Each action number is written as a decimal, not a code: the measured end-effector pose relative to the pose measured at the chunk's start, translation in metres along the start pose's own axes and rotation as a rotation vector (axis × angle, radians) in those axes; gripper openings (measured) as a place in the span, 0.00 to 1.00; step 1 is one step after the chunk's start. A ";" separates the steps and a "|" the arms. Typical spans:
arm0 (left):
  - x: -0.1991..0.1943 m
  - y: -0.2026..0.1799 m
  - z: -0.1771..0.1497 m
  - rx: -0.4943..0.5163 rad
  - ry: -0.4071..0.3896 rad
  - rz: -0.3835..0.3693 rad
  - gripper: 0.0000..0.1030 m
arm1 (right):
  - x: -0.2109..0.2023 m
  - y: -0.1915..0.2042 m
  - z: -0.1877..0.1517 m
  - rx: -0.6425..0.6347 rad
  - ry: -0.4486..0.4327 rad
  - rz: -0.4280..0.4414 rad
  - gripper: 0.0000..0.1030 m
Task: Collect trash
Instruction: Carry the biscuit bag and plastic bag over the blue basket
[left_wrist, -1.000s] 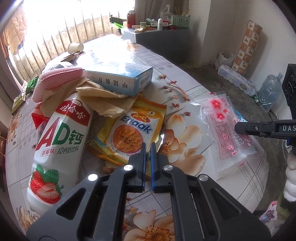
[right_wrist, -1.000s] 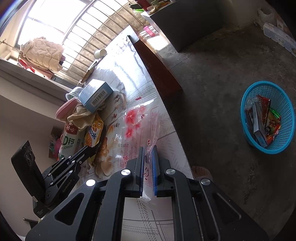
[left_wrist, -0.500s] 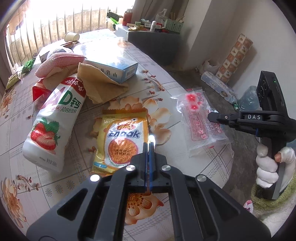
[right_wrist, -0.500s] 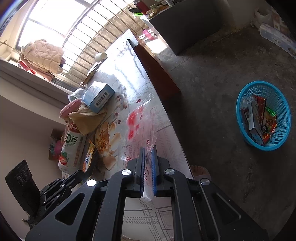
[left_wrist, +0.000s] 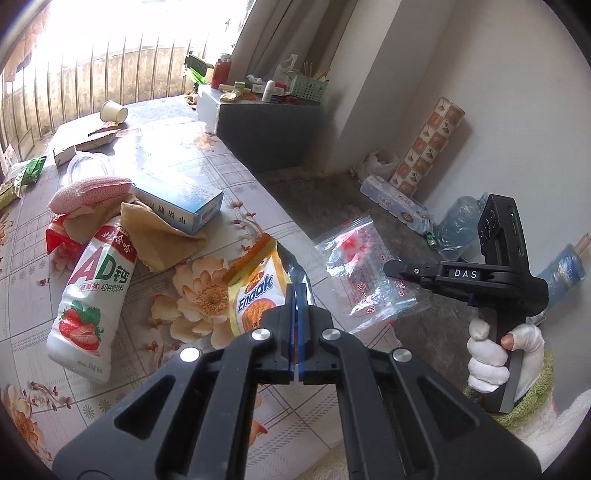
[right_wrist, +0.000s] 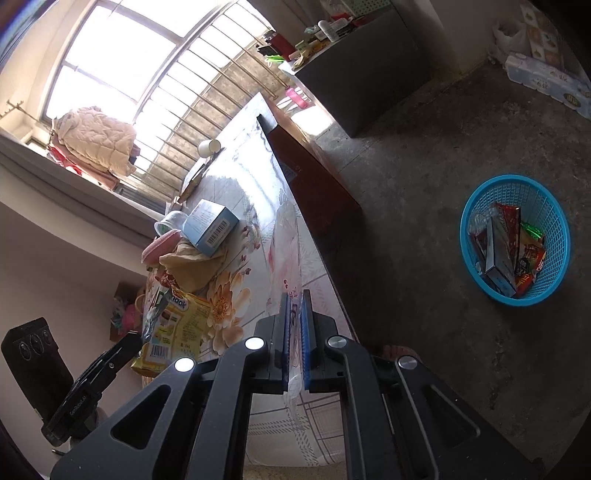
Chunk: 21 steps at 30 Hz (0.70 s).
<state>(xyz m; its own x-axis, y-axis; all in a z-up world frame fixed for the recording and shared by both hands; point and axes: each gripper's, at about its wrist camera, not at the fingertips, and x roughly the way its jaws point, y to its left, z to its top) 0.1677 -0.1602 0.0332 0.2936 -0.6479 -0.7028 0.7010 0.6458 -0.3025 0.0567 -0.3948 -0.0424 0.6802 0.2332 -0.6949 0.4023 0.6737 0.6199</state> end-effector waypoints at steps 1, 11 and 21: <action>0.001 -0.006 0.004 0.010 -0.005 -0.017 0.00 | -0.008 -0.004 0.002 0.006 -0.018 -0.006 0.05; 0.059 -0.089 0.048 0.107 0.044 -0.235 0.00 | -0.085 -0.070 0.013 0.120 -0.206 -0.160 0.05; 0.186 -0.167 0.071 0.079 0.283 -0.387 0.00 | -0.087 -0.151 0.028 0.217 -0.225 -0.346 0.05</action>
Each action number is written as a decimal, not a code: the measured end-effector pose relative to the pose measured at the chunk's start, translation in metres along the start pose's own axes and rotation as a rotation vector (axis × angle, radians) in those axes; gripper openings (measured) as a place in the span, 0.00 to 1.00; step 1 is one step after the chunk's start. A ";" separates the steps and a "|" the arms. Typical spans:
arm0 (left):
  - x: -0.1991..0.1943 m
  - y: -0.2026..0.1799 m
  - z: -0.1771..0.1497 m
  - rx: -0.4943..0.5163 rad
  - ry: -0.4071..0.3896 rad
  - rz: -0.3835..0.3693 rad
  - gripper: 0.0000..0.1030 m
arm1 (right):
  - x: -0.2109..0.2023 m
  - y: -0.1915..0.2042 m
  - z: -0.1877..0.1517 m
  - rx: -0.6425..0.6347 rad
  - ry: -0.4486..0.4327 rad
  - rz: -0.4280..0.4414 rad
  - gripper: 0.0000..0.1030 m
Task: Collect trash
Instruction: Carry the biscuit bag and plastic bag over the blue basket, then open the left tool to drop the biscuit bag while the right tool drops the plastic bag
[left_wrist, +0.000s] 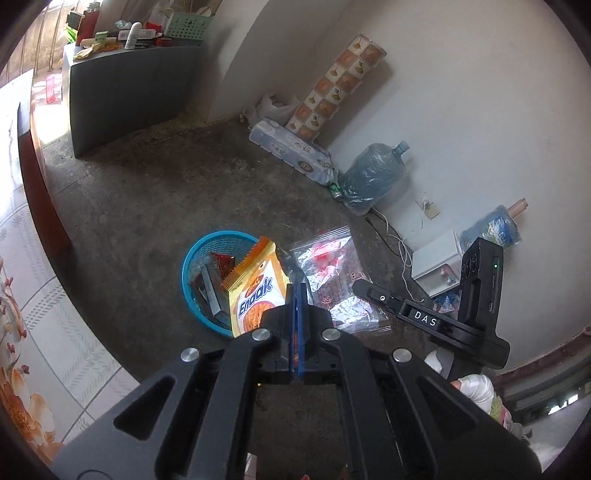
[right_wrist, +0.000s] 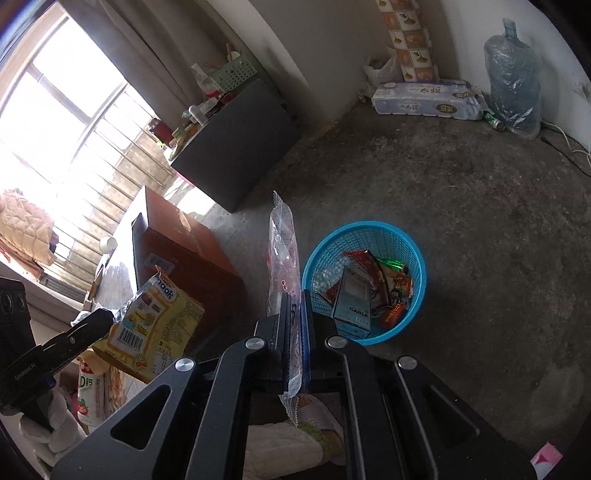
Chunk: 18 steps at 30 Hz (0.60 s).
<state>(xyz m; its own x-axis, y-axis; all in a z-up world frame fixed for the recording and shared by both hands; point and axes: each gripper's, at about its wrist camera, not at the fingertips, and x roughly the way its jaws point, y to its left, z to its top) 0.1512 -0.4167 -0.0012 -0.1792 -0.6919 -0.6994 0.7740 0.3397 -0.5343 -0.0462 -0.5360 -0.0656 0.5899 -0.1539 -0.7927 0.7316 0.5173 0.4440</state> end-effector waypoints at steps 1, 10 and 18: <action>0.016 0.000 0.004 -0.007 0.024 -0.006 0.00 | 0.009 -0.006 0.003 0.006 0.007 -0.011 0.05; 0.136 0.014 0.035 -0.080 0.141 0.011 0.00 | 0.090 -0.054 0.037 0.090 0.047 -0.095 0.05; 0.171 0.033 0.039 -0.133 0.116 0.038 0.40 | 0.135 -0.081 0.042 0.110 0.050 -0.158 0.38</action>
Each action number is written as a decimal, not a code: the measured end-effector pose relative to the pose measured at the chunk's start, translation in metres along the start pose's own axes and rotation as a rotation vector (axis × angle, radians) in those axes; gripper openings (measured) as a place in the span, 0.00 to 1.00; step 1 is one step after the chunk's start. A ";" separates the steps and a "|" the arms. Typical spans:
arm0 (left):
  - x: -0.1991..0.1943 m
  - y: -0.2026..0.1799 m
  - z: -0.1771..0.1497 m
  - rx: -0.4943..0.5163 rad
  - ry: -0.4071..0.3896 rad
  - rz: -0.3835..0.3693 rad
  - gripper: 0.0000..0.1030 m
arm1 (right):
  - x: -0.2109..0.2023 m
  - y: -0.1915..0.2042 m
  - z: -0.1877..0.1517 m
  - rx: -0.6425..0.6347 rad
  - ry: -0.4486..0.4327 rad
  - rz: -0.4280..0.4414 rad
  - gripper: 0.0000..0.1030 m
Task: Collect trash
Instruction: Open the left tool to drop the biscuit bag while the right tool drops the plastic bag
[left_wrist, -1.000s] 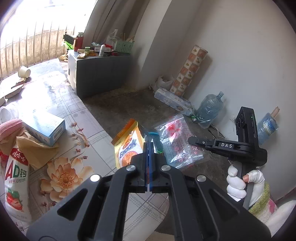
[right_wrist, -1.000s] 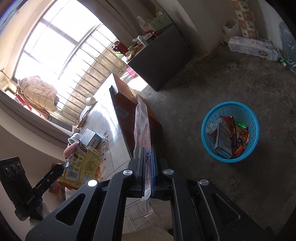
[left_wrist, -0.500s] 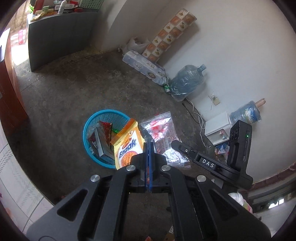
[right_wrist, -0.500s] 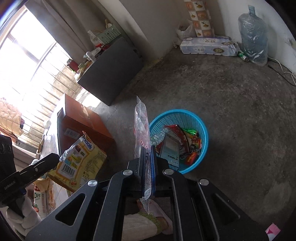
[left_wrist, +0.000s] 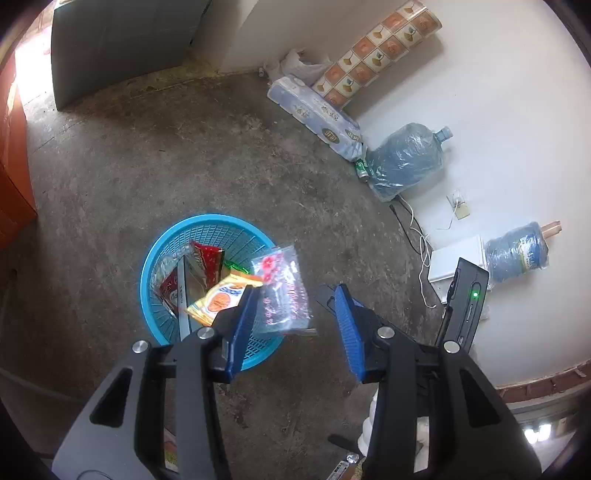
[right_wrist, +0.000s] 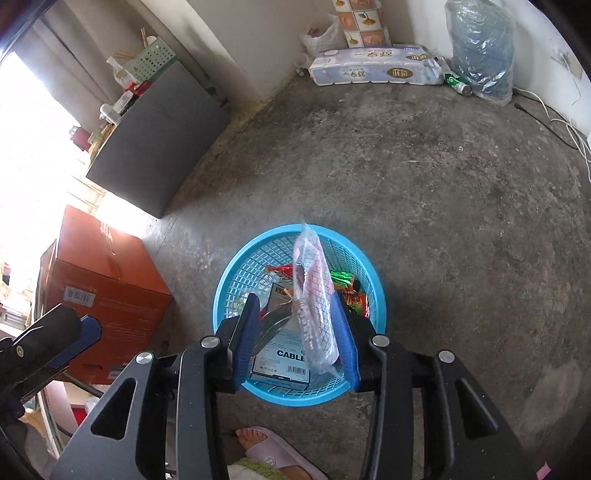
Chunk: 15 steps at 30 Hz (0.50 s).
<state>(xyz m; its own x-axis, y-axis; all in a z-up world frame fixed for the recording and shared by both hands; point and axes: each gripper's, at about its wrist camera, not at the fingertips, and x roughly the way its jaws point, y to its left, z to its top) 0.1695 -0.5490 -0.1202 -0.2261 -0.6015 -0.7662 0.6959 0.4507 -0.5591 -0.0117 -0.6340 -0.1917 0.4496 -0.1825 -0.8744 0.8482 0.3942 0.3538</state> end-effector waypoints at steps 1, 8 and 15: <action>-0.004 0.002 -0.001 -0.003 -0.005 -0.006 0.40 | -0.002 -0.001 -0.002 0.004 -0.004 0.008 0.38; -0.051 0.012 -0.010 -0.002 -0.086 -0.019 0.40 | -0.029 -0.003 -0.016 -0.009 -0.040 0.025 0.38; -0.135 0.005 -0.042 0.047 -0.205 -0.010 0.49 | -0.087 0.013 -0.038 -0.087 -0.122 0.048 0.46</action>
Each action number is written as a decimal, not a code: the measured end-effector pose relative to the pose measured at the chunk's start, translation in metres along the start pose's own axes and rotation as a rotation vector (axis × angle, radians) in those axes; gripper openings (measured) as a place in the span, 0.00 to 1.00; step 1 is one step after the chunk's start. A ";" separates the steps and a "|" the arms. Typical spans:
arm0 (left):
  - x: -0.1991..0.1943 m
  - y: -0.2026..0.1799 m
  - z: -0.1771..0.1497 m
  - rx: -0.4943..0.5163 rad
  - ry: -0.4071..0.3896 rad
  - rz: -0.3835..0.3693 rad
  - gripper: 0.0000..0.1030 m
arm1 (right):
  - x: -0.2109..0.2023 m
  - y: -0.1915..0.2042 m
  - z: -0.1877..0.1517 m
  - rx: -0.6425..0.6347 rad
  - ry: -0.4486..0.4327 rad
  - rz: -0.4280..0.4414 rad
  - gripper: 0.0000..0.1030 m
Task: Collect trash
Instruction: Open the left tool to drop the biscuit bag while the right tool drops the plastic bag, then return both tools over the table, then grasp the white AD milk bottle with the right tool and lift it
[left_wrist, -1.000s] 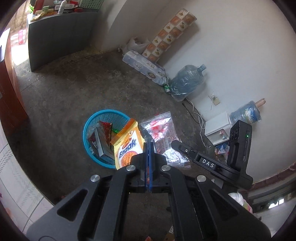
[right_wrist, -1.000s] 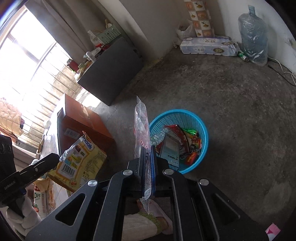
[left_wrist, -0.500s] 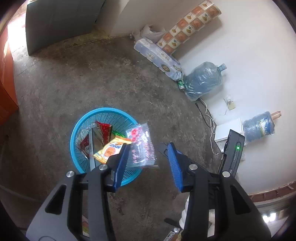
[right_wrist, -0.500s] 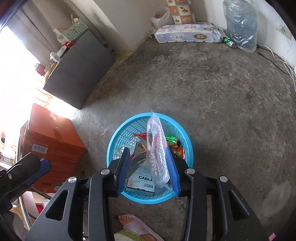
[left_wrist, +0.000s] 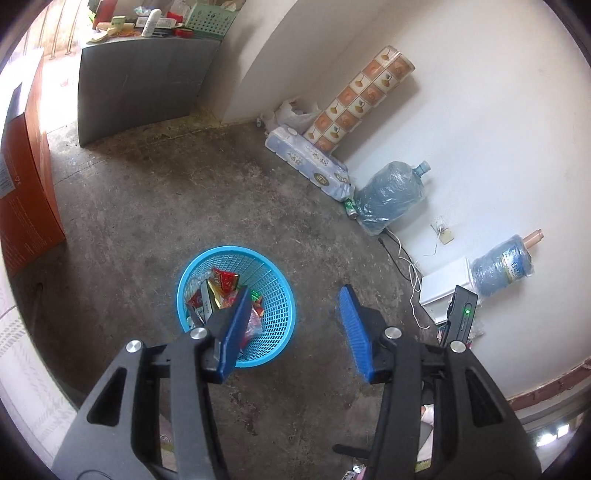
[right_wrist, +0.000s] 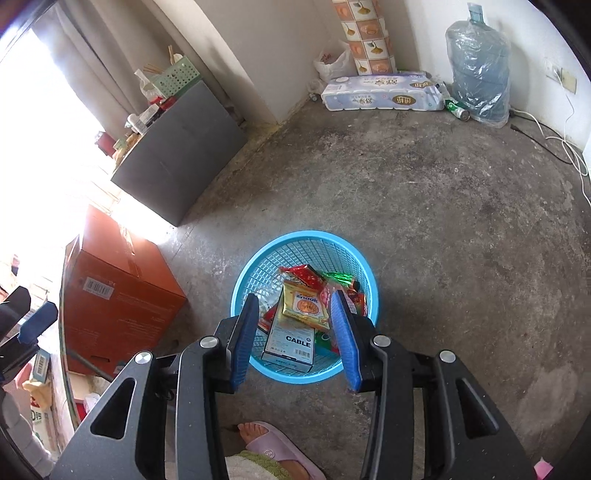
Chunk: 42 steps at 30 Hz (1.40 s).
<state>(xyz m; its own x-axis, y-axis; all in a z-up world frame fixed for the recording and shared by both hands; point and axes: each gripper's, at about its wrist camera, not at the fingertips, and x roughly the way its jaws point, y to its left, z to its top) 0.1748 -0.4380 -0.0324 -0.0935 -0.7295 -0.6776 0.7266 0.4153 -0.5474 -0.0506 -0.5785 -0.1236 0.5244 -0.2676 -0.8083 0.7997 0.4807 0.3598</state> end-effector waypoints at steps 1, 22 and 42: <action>-0.015 -0.002 -0.004 0.011 -0.019 0.001 0.52 | -0.009 0.006 -0.002 -0.018 -0.012 0.007 0.48; -0.326 0.090 -0.171 -0.128 -0.426 0.487 0.79 | -0.097 0.240 -0.073 -0.425 0.147 0.472 0.70; -0.425 0.185 -0.294 -0.481 -0.549 0.609 0.79 | 0.031 0.474 -0.238 -0.428 0.659 0.473 0.70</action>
<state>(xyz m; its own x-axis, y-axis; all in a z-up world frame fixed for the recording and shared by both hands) 0.1489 0.1086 0.0098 0.6312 -0.4163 -0.6545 0.1754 0.8985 -0.4024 0.2752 -0.1599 -0.0890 0.3917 0.5029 -0.7705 0.2985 0.7227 0.6234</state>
